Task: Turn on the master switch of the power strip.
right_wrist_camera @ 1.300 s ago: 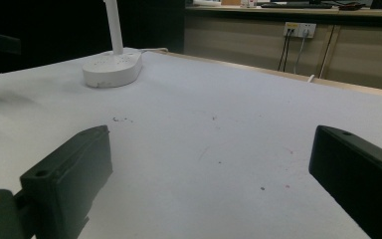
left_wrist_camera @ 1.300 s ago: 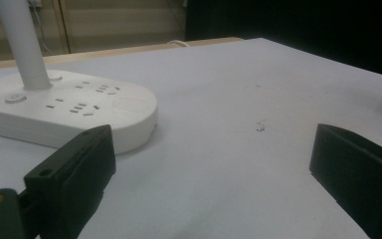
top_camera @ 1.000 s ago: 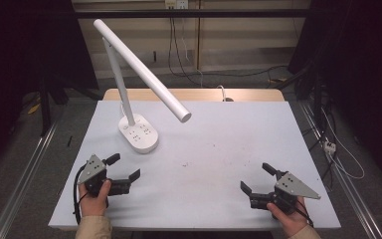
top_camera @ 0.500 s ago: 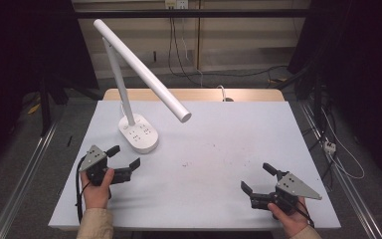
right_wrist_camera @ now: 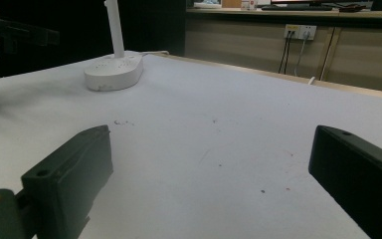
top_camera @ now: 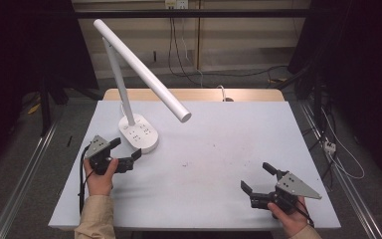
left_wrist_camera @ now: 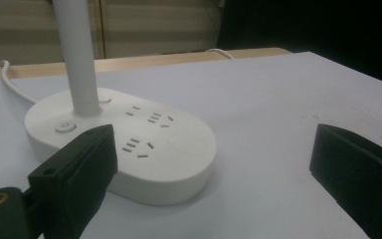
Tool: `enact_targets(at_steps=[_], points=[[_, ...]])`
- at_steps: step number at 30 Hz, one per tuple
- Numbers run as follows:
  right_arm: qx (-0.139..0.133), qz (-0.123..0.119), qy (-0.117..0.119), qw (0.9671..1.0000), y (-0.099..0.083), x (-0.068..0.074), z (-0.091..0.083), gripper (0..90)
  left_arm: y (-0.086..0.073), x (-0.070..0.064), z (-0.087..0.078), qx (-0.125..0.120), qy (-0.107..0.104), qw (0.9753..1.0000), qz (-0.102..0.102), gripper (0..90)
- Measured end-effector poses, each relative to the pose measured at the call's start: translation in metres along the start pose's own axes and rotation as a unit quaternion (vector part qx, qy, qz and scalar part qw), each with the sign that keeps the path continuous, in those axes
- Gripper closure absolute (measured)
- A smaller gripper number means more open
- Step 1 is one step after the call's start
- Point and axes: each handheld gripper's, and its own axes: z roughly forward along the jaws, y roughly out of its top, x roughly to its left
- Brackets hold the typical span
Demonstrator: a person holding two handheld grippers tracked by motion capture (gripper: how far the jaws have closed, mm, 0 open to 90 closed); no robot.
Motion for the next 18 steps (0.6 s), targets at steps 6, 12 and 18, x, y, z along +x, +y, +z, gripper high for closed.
enact_targets(at_steps=[6, 12, 18], points=[[0.001, 0.002, 0.001, 1.0, 0.0, 0.0, 0.0, 2.9, 0.005, 0.005, 0.005, 0.005, 0.018, 0.9998, 0.0, 6.3], [0.0, 0.002, 0.001, 1.0, 0.0, 0.0, 0.0, 3.0, 0.009, 0.012, 0.011, 0.005, 0.024, 0.9996, -0.01, 6.1], [-0.001, 0.004, 0.001, 1.0, 0.0, 0.0, 0.0, 2.9, 0.012, 0.017, 0.019, 0.015, 0.031, 0.9994, 0.0, 6.9]])
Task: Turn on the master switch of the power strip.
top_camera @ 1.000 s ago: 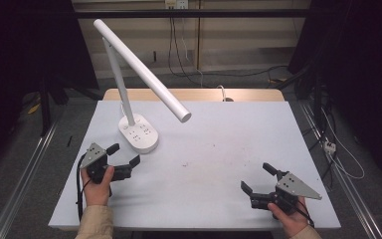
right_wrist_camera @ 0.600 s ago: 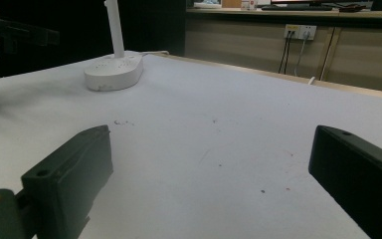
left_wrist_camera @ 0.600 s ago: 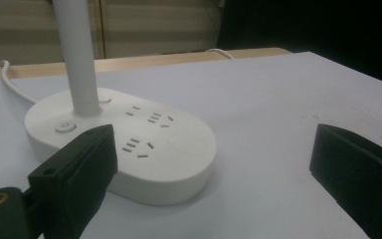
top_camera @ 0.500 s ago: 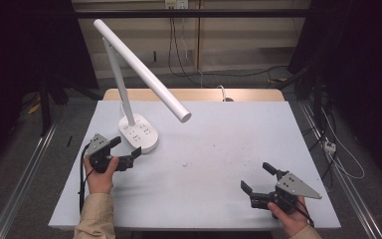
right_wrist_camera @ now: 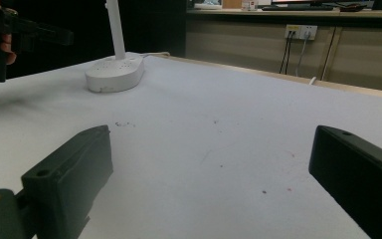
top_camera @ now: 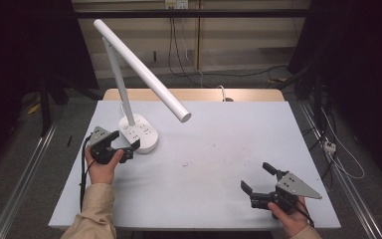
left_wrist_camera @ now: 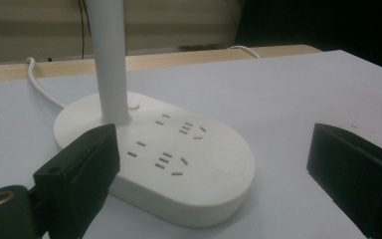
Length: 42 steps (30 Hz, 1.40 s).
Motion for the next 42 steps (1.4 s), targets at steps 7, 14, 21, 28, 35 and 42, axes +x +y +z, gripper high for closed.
enact_targets(at_steps=[7, 14, 21, 28, 35, 42], points=[[-0.001, 0.0, 0.002, 1.0, 0.0, -0.001, 0.0, 3.0, 0.003, 0.006, 0.008, 0.003, 0.008, 1.0, -0.003, 13.6], [0.0, 0.002, 0.001, 1.0, 0.0, -0.001, 0.0, 3.0, 0.008, 0.012, 0.013, 0.006, 0.018, 0.9998, 0.005, 18.4], [-0.001, 0.0, 0.001, 1.0, 0.0, -0.002, -0.001, 3.1, 0.007, 0.017, 0.019, 0.007, 0.025, 0.9996, -0.005, 23.2], [-0.002, 0.0, 0.0, 1.0, 0.0, -0.002, -0.001, 3.1, 0.005, 0.025, 0.02, 0.012, 0.05, 0.9986, -0.013, 31.3], [-0.002, -0.003, 0.001, 1.0, 0.0, -0.001, 0.0, 3.1, 0.004, 0.035, 0.02, 0.021, 0.07, 0.9972, -0.013, 40.7], [-0.002, -0.002, 0.0, 1.0, 0.0, -0.002, 0.0, 3.1, 0.009, 0.038, 0.023, 0.028, 0.074, 0.9969, -0.007, 56.1]])
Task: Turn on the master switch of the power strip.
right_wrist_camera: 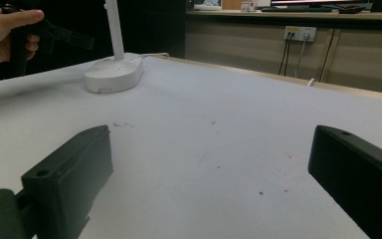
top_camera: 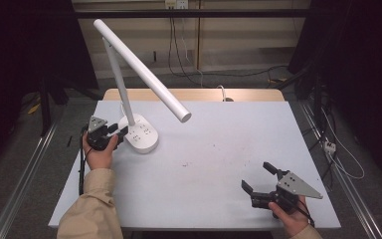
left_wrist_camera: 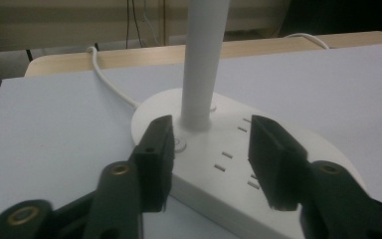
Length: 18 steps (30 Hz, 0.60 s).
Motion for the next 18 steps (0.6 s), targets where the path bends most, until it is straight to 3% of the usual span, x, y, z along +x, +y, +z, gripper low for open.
enact_targets(at_steps=[2, 7, 18], points=[[0.0, -0.001, 0.0, 1.0, 0.0, 0.0, 0.0, 3.1, 0.002, 0.0, 0.002, 0.003, 0.003, 1.0, 0.005, 58.0], [0.0, 0.0, -0.001, 1.0, 0.0, -0.001, -0.001, 3.2, 0.001, 0.002, 0.006, 0.008, 0.01, 0.9999, -0.006, 66.5], [0.0, 0.002, -0.002, 1.0, 0.0, -0.003, -0.001, 3.2, -0.002, 0.004, 0.013, 0.017, 0.014, 0.9998, 0.001, 76.9]])
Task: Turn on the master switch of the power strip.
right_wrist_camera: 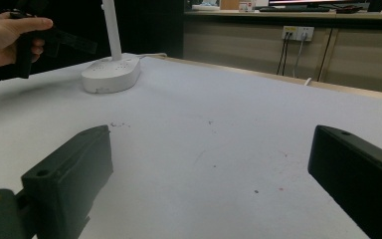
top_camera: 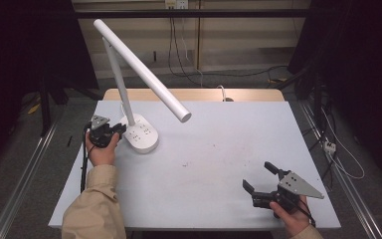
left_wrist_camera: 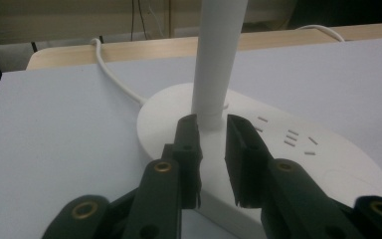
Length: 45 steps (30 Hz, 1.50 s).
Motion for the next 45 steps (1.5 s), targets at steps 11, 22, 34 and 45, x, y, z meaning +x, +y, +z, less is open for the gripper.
enact_targets(at_steps=[11, 22, 34, 45], points=[[0.003, 0.0, 0.003, 1.0, -0.001, 0.001, 0.002, 3.2, 0.01, 0.0, 0.008, 0.014, 0.007, 0.9998, 0.013, 87.6], [0.004, 0.001, 0.001, 1.0, -0.002, 0.0, 0.002, 3.4, 0.009, 0.001, 0.015, 0.026, 0.016, 0.9995, 0.005, 90.0], [0.004, -0.001, 0.004, 1.0, -0.002, 0.001, 0.003, 3.6, 0.01, 0.004, 0.024, 0.032, 0.028, 0.9991, 0.002, 90.0], [0.005, -0.002, 0.003, 1.0, -0.003, 0.001, 0.003, 3.7, 0.005, 0.005, 0.03, 0.041, 0.031, 0.9987, 0.0, 90.0]])
